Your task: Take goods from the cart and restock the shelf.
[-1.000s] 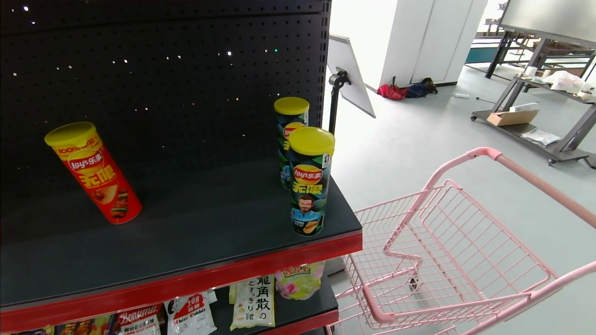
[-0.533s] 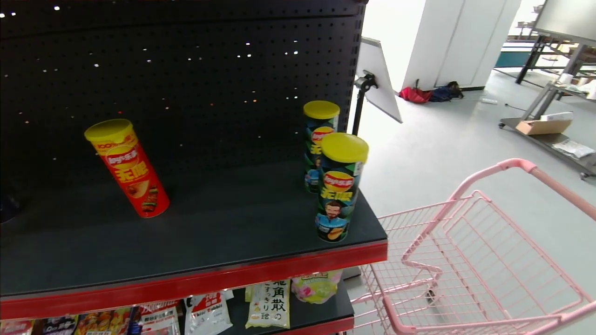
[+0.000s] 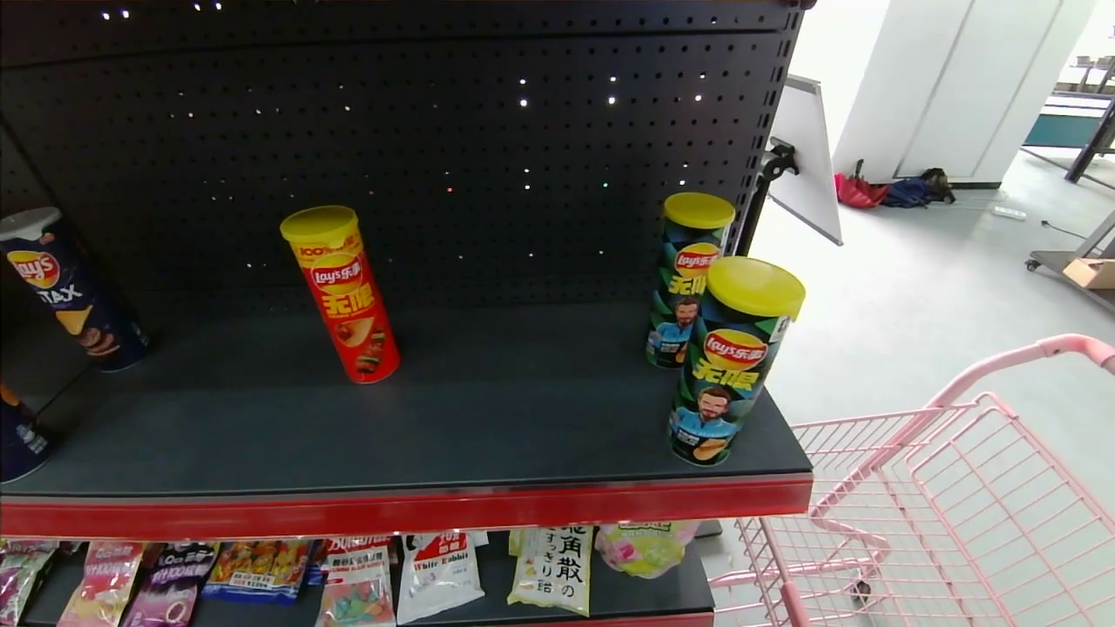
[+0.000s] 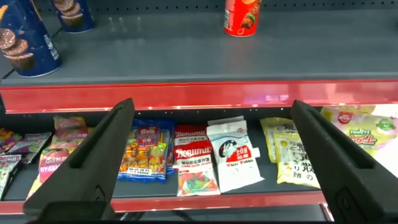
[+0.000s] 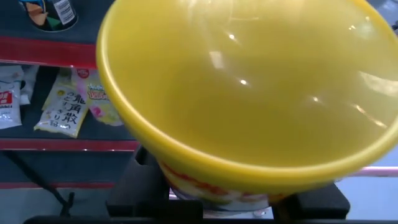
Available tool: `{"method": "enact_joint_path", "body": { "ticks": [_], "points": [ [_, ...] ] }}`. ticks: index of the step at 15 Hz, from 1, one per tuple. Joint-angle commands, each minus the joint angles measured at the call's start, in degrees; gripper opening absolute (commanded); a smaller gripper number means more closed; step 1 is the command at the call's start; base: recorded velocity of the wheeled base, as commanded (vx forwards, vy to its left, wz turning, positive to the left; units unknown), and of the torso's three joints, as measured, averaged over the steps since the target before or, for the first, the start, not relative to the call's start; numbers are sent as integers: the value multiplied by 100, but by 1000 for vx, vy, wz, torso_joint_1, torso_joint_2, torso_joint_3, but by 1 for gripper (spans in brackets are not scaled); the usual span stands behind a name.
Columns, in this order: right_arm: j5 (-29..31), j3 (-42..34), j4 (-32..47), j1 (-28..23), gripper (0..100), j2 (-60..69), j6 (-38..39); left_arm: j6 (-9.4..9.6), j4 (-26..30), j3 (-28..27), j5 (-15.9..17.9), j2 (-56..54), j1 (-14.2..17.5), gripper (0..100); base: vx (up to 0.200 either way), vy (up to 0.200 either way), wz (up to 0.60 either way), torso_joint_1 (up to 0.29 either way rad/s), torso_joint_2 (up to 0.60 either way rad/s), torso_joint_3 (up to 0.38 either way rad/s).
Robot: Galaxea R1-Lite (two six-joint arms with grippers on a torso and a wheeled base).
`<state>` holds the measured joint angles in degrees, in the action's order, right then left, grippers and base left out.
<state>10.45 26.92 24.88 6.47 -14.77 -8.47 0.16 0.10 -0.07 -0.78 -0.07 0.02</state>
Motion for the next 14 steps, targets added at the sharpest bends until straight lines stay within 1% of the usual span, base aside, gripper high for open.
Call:
{"method": "enact_joint_path", "body": {
  "ticks": [1,4,14],
  "points": [
    [-25,-231,-71,117,0,396,74,2,-1,-1,-1,7,6,100,0,200,0,-2,2,2],
    [-25,-415,-80,311,0,651,74,2,-1,-1,-1,7,6,100,0,200,0,4,-4,2],
    [-52,-503,-89,311,0,739,267,2,-1,7,-1,7,6,100,0,200,0,2,-1,3]
  ]
}}
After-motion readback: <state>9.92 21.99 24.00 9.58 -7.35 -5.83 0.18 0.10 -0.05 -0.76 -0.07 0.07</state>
